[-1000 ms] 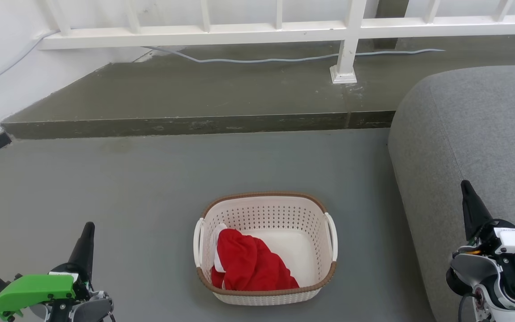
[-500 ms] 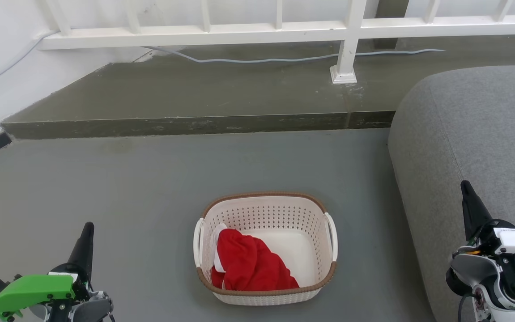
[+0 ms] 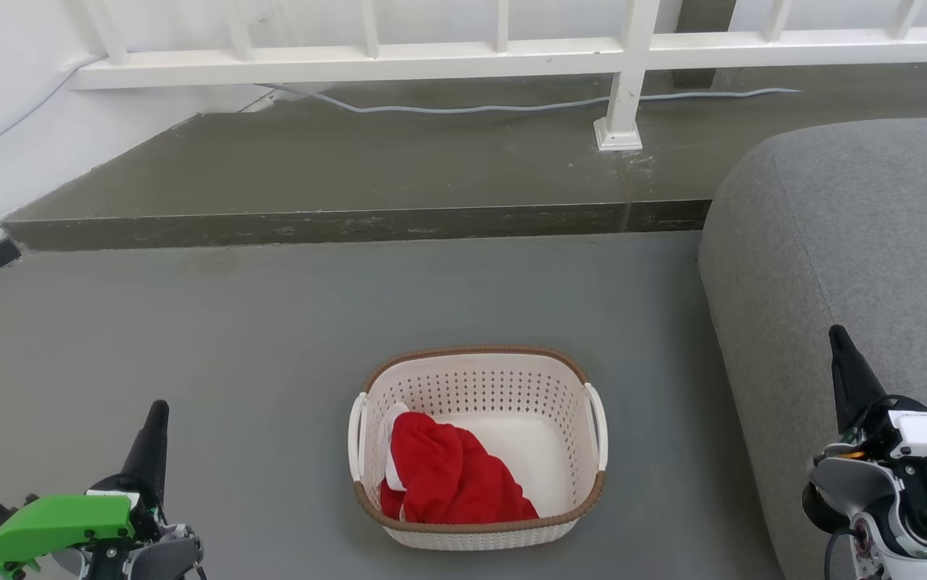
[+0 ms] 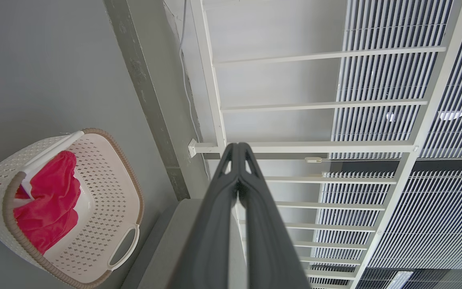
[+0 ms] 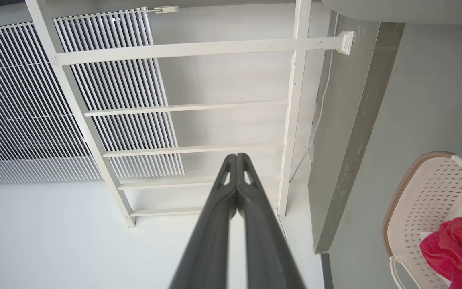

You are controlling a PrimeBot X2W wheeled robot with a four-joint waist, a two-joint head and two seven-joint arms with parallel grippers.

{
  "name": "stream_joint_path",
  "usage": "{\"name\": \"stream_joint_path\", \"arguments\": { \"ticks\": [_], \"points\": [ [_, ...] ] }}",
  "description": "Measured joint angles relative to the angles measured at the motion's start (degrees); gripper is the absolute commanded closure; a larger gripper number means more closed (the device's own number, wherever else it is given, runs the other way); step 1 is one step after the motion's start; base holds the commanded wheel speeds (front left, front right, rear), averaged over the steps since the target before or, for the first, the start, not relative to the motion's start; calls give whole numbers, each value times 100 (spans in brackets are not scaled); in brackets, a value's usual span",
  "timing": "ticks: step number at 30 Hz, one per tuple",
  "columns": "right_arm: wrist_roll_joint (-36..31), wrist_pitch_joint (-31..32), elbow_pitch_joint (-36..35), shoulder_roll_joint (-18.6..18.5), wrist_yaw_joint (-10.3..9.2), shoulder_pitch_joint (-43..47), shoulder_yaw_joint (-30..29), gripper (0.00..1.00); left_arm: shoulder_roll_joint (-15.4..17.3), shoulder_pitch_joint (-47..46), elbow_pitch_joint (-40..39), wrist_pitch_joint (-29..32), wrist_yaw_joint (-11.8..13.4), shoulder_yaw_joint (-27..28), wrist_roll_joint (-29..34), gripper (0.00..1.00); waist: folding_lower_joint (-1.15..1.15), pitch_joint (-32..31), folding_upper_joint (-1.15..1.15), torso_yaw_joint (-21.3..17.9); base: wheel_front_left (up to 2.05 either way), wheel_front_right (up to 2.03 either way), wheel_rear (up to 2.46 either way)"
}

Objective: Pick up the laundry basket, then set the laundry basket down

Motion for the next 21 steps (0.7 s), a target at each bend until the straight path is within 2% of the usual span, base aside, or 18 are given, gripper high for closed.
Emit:
{"name": "stream_joint_path", "arguments": {
  "ticks": [21],
  "points": [
    [0,1,1,11,0,-1,-12,100,-2,-9,4,25,0,11,0,100,0,0,0,0,0,0,0]
  ]
}}
